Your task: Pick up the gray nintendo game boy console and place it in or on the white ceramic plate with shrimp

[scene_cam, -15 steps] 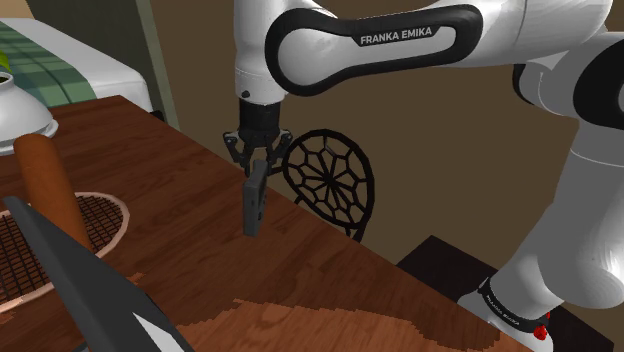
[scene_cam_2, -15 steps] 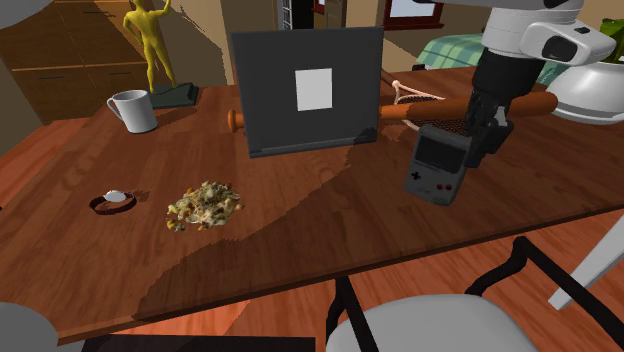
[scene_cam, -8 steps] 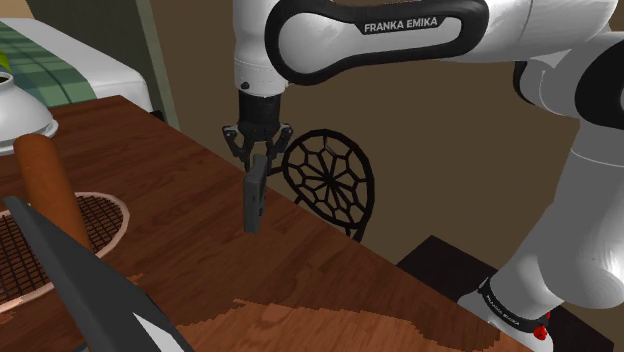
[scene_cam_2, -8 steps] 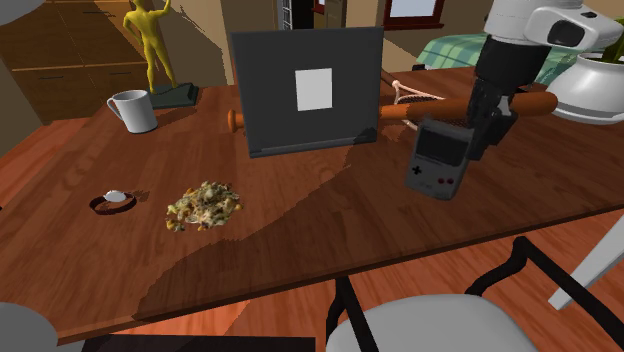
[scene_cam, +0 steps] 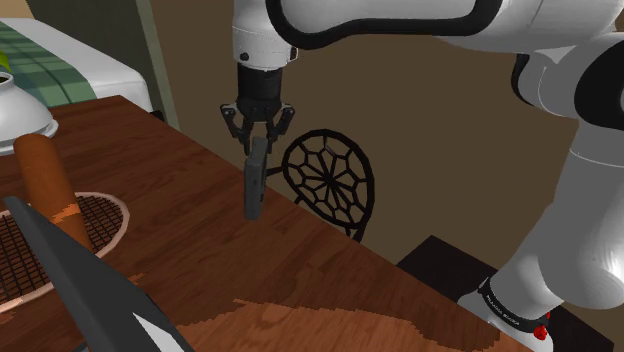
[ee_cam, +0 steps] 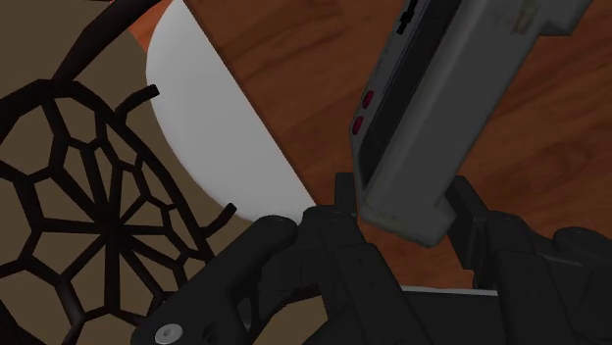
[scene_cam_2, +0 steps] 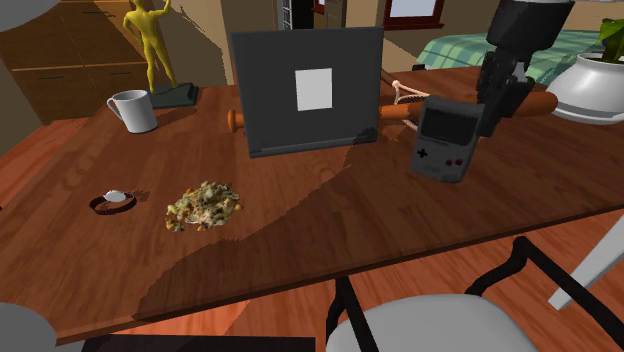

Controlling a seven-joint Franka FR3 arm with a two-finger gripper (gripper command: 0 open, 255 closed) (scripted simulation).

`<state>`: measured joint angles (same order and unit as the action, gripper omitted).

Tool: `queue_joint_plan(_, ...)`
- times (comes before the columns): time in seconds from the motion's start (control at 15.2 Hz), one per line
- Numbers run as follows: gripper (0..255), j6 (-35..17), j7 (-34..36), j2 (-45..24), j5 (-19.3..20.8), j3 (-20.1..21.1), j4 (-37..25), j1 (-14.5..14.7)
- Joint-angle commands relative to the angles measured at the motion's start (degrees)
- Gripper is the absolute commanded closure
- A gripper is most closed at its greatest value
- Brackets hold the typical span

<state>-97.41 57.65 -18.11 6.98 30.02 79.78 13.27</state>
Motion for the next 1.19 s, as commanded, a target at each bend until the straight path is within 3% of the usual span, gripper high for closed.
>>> queue_joint_plan(0.0,255,1.61,0.13,-0.41,0.20,0.04,-2.01,0.33)
queue_joint_plan(0.53,255,8.49,0.48,-2.36,1.16,0.13,-10.71,1.82)
queue_joint_plan(0.79,255,5.11,1.10,7.85,-3.62,1.41,1.81,-0.49)
queue_joint_plan(1.12,255,3.33,1.31,19.22,-9.53,2.12,13.30,-1.28)
